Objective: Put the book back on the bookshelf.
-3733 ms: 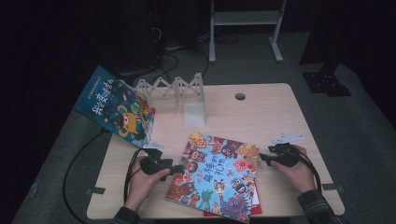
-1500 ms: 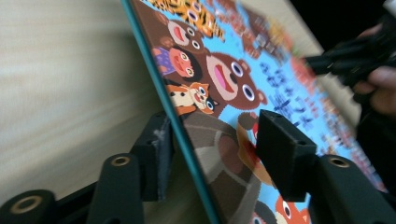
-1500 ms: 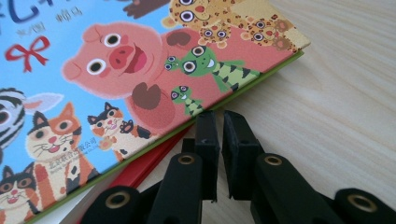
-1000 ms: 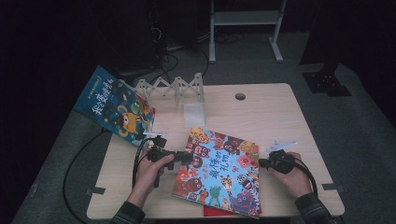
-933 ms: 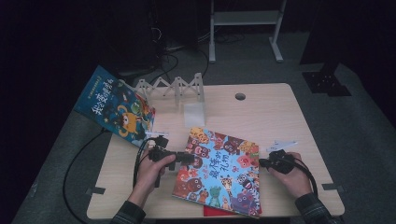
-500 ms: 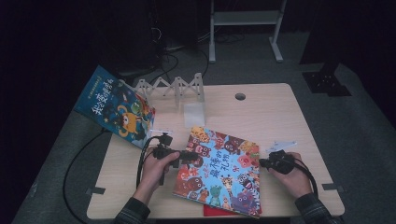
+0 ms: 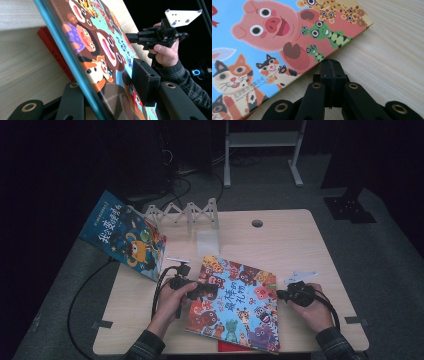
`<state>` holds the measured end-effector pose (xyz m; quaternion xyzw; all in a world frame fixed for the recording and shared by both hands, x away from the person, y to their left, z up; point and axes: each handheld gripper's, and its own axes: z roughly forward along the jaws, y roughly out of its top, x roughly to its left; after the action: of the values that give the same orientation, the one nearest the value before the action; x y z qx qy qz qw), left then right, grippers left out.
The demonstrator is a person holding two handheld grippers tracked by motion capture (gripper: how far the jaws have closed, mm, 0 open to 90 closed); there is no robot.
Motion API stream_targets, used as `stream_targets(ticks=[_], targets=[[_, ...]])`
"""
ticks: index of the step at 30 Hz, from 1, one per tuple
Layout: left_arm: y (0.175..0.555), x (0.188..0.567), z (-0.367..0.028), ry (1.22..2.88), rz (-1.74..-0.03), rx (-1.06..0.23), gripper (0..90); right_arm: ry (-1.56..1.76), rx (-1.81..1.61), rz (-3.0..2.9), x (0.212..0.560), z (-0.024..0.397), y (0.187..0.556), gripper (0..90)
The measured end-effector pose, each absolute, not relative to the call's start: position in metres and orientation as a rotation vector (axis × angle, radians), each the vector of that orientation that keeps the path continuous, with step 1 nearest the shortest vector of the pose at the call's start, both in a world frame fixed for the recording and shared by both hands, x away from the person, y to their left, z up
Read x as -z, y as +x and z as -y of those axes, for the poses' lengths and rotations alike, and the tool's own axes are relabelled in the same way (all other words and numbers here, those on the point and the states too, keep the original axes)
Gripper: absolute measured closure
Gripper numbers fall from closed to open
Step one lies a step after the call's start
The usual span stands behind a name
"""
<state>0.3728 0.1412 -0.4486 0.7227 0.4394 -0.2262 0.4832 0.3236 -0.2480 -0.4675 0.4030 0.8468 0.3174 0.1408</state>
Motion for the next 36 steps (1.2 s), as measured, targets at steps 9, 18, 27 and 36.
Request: stream_targets(ticks=[9, 18, 27, 36], targets=[[0.376, 0.445, -0.150, 1.701, -1.071, 0.622, 64.7, 1.162, -0.930, -2.442, 0.468, 0.249, 0.325, 74.1], [0.377, 0.428, -0.158, 1.666, -1.054, 0.642, 70.8, 1.154, -0.961, -2.444, 0.471, 0.251, 0.327, 58.7], [0.378, 0.409, -0.163, 1.673, -1.022, 0.649, 75.7, 1.187, -0.978, -2.386, 0.476, 0.266, 0.335, 39.3], [0.382, 0.386, -0.166, 1.684, -1.003, 0.659, 79.3, 1.225, -0.979, -2.296, 0.482, 0.275, 0.345, 24.5]])
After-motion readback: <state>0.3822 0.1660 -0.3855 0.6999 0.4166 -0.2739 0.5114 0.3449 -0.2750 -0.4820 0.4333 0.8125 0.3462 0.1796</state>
